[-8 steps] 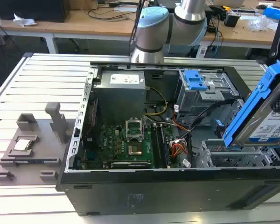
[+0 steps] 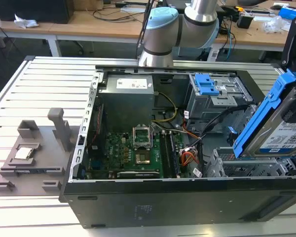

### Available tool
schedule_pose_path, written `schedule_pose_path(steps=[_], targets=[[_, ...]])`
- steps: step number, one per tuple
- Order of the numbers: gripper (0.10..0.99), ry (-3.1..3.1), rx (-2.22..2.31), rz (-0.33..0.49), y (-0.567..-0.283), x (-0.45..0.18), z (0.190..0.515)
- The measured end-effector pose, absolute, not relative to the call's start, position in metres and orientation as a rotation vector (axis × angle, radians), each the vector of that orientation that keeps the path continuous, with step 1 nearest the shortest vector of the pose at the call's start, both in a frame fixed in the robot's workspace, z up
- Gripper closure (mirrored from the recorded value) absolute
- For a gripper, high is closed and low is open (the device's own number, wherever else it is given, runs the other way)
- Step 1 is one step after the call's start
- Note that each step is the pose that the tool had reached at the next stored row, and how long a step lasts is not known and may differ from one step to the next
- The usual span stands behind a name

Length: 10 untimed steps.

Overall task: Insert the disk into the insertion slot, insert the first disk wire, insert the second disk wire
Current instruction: 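Insert the disk into the insertion slot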

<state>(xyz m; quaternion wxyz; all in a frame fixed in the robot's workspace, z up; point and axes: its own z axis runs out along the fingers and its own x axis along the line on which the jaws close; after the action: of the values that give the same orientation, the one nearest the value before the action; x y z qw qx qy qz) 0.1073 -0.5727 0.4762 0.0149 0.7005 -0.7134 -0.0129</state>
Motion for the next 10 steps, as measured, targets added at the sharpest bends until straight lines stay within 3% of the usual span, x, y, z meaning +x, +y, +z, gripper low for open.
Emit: schedule_pose_path(steps=[10], targets=[[0.725, -2.220, 2.180, -0.040, -0.572, 0.107, 0.457]])
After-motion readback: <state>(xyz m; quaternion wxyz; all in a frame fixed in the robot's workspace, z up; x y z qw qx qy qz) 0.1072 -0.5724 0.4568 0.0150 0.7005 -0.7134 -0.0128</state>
